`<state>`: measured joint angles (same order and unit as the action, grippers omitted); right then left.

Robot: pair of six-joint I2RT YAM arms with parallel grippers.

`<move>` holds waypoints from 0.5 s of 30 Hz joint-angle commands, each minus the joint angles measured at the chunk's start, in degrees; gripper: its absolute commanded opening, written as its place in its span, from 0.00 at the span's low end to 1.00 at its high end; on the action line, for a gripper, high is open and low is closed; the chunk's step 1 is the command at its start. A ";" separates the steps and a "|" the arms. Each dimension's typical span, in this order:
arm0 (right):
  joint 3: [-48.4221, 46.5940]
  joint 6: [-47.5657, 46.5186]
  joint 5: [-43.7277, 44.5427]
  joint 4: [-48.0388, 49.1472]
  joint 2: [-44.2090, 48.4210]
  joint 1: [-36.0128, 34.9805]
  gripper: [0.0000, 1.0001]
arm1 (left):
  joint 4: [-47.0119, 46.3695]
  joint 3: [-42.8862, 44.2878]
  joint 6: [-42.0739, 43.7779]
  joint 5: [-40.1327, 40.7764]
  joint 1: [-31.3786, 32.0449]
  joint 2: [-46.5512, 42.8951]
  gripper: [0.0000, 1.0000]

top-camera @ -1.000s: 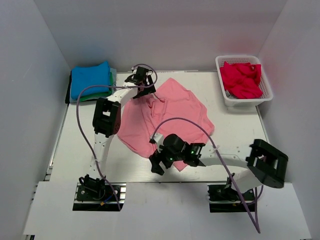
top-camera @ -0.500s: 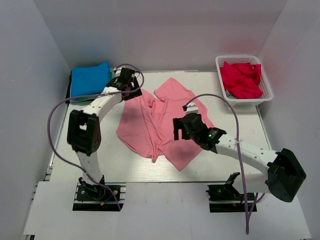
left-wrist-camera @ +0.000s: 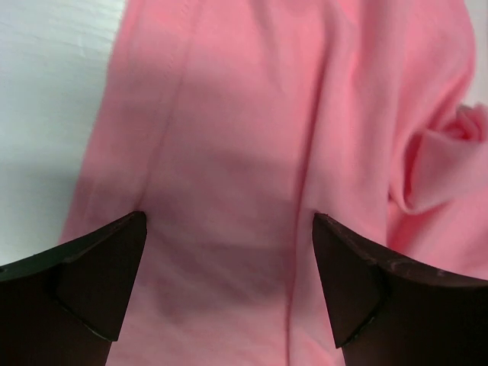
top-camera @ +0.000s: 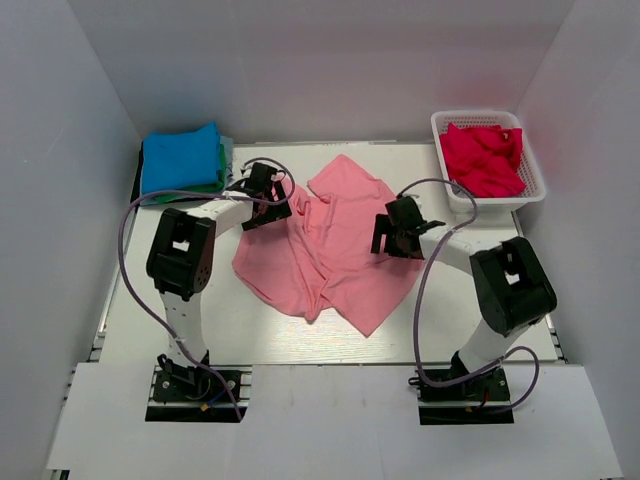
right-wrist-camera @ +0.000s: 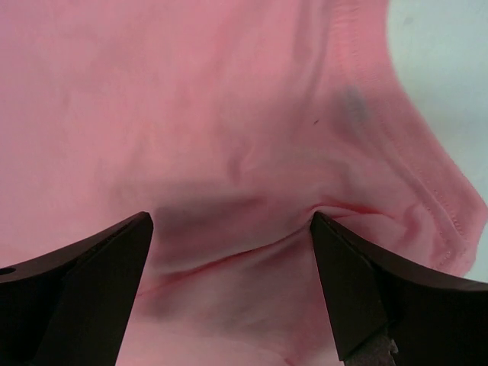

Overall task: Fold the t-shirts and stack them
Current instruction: Flatten out the tshirt

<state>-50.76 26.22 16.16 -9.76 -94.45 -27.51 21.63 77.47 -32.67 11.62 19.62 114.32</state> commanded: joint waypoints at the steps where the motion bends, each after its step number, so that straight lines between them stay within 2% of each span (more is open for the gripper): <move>1: -4.15 2.34 -5.52 1.59 -6.24 5.69 0.90 | 3.66 3.56 -2.05 4.96 -0.72 2.21 1.00; 4: -6.44 2.70 -6.06 1.32 -10.46 8.96 0.90 | 5.61 5.32 -2.58 8.85 -1.86 5.12 1.00; 8: -9.70 2.87 -6.67 0.89 -13.73 12.12 0.90 | 6.84 8.92 -3.19 8.86 -4.40 8.54 1.00; 10: -11.98 1.65 -8.42 -0.34 -14.79 14.14 0.87 | 7.55 11.99 -3.19 6.33 -5.19 9.95 1.00; 11: -14.60 -0.27 -10.78 -0.70 -15.58 14.41 0.90 | 7.55 13.57 -2.50 5.62 -5.72 10.48 1.00; 15: -17.96 -5.64 -13.96 -0.71 -13.48 13.36 0.90 | 5.62 15.51 0.75 0.35 -5.73 9.62 1.00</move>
<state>-66.81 24.62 6.90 -7.14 -107.74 -13.39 26.09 91.81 -33.71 16.73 14.26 124.01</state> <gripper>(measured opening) 0.898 0.995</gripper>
